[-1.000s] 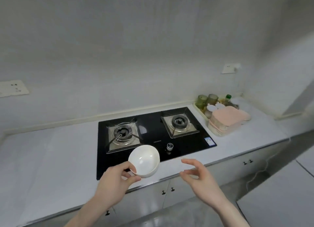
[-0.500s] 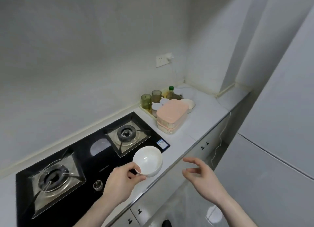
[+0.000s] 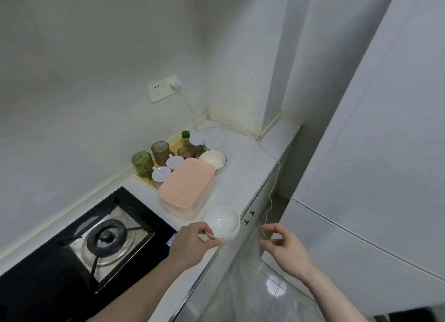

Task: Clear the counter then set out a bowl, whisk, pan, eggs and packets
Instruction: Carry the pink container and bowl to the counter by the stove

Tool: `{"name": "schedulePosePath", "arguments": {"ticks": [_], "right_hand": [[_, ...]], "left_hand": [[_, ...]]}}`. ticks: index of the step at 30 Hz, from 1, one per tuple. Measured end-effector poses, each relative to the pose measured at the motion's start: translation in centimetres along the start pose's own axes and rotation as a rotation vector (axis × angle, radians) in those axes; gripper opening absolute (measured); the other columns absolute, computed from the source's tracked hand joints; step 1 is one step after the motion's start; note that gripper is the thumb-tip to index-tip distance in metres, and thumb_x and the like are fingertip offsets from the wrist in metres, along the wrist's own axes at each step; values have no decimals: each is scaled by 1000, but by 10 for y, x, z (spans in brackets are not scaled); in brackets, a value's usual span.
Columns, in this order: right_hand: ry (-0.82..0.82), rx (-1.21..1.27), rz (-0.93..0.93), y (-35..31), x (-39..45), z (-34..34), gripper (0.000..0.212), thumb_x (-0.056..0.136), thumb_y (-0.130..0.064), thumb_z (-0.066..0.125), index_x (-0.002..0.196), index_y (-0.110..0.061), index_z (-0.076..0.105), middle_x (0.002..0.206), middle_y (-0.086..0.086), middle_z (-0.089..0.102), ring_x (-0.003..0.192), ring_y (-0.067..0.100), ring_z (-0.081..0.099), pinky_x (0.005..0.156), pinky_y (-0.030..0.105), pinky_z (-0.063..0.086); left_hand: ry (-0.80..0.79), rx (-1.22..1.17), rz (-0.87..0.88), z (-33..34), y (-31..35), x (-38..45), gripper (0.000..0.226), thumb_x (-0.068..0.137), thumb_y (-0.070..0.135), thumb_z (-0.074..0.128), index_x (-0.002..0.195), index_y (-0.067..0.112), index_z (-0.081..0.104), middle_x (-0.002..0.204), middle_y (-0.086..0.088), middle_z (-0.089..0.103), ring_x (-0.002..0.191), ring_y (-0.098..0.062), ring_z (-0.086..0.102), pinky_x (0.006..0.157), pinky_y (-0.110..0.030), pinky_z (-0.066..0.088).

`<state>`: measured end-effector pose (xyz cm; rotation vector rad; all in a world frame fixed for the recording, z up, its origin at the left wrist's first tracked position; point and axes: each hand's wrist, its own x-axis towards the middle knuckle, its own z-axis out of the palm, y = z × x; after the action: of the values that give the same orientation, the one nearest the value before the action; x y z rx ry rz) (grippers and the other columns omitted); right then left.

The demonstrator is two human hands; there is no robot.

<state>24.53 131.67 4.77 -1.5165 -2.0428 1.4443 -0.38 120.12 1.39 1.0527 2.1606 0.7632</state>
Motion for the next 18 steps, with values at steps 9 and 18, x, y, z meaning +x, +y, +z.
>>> {"name": "schedulePosePath", "arguments": {"ticks": [9,18], "right_hand": [[-104,-38,-42,-8,126,-21,36,88,-21,70,122,-30,64,115,-12,66,72,-9,63,64,6,44],[-272,-185,-50,-13,247,-41,39,88,-25,68,126,-28,61,124,-8,60,91,-1,59,73,4,40]], "left_hand": [[12,57,-109,42,22,111,31,69,58,81,81,33,67,100,15,67,98,-4,61,81,-29,50],[141,30,-316,86,50,208,33,61,59,82,73,37,61,101,12,66,89,-10,61,76,-30,53]]}}
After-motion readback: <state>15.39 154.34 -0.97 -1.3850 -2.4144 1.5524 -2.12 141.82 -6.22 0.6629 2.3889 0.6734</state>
